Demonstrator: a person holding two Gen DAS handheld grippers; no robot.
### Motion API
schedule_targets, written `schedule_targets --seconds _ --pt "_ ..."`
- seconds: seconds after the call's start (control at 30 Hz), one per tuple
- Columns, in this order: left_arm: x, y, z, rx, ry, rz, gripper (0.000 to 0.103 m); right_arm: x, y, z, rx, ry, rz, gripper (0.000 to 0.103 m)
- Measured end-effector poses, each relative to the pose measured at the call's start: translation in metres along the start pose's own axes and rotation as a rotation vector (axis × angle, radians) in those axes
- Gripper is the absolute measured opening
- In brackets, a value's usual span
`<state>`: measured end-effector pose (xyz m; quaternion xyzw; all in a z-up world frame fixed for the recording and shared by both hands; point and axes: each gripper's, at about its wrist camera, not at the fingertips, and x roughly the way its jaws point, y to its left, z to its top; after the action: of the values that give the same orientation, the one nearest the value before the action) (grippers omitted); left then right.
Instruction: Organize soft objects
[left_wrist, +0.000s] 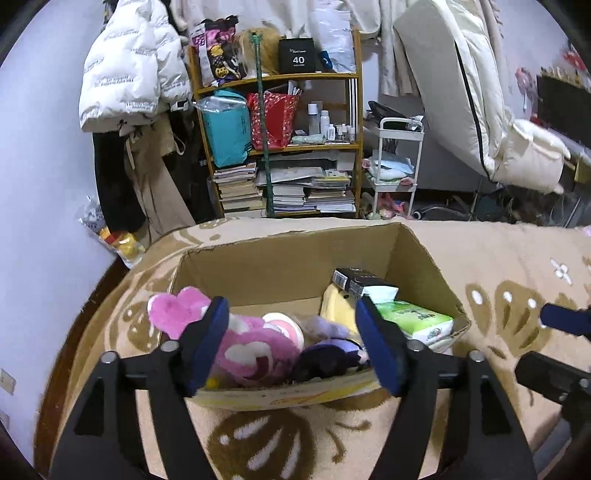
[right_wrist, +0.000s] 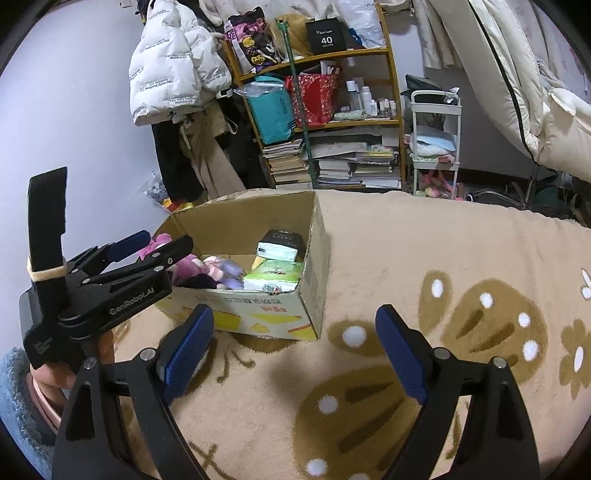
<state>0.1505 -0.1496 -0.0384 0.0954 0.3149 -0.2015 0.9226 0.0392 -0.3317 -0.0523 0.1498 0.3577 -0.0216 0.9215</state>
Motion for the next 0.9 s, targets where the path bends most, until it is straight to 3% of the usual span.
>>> schedule_targets --seconds 0.23,0.57,0.9 --pt "-0.028 0.007 -0.006 0.007 -0.032 0.028 0.087 -0.010 0.014 -0.001 -0.048 -0.048 0.000 0.094" --pt "-0.095 0.025 -0.026 0.015 -0.085 0.054 0.093 -0.054 0.022 0.001 -0.103 -0.208 -0.029 0.094" --pt "-0.164 0.031 -0.042 0.008 -0.199 0.070 0.098 -0.087 0.030 -0.011 -0.105 -0.284 -0.029 0.098"
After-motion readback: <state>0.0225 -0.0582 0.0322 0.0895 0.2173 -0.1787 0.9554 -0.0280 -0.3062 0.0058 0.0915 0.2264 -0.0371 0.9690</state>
